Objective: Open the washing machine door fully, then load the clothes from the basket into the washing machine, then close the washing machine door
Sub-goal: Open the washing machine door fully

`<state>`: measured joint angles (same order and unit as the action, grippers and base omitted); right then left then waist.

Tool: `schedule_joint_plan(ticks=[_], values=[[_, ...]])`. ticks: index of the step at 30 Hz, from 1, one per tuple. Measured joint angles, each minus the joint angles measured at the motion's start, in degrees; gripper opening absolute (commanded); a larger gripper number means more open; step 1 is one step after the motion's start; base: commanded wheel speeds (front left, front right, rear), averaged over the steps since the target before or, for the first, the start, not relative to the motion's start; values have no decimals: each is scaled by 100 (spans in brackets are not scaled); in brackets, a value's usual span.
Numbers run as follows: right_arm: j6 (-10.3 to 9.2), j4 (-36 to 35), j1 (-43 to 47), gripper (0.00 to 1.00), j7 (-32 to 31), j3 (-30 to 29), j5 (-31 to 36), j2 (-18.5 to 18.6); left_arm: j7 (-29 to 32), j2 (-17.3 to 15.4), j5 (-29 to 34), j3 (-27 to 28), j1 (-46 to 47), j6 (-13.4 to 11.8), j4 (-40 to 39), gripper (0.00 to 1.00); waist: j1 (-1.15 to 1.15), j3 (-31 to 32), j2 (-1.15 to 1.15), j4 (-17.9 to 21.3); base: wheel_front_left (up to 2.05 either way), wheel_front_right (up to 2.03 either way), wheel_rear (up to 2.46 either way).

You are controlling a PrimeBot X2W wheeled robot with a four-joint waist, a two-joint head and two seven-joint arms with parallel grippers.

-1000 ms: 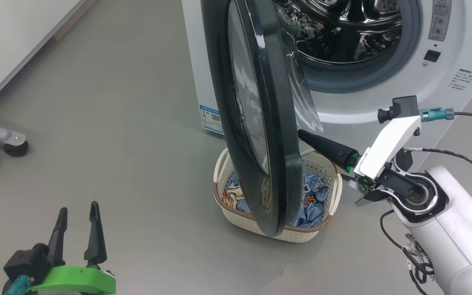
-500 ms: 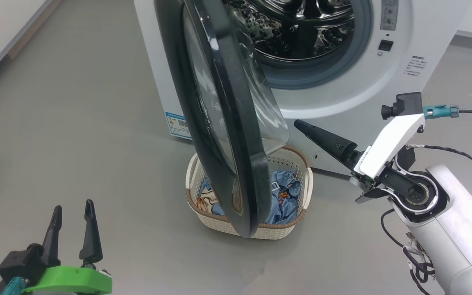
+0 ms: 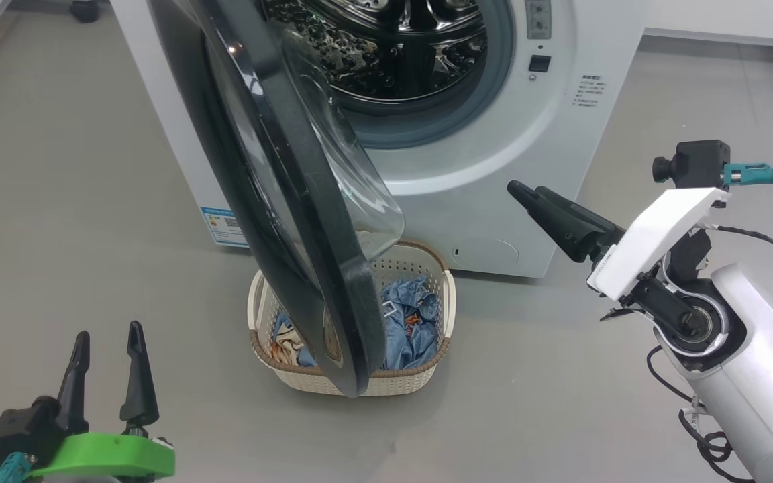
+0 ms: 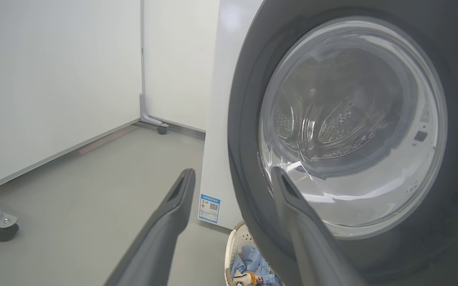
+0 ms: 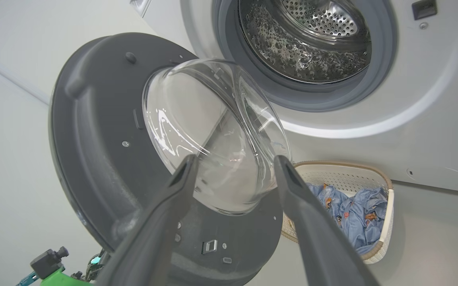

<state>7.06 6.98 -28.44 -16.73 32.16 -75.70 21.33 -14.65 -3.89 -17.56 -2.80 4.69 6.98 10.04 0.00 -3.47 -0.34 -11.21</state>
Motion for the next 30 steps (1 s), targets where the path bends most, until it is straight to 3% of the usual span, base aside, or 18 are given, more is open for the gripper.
schedule_joint_plan(ticks=[12, 30], values=[[1, 145, 126, 100, 1203, 182, 1259, 352, 0, -2, 16, 101, -35, 0, -13, 100, 0, 128, 0, 638, 0, 0, 0], [-40, 658, 907, 100, 2876, 36, 2332, 531, 0, -7, 16, 353, -213, 0, -140, 100, 0, 246, 0, 1181, 0, 0, 0]])
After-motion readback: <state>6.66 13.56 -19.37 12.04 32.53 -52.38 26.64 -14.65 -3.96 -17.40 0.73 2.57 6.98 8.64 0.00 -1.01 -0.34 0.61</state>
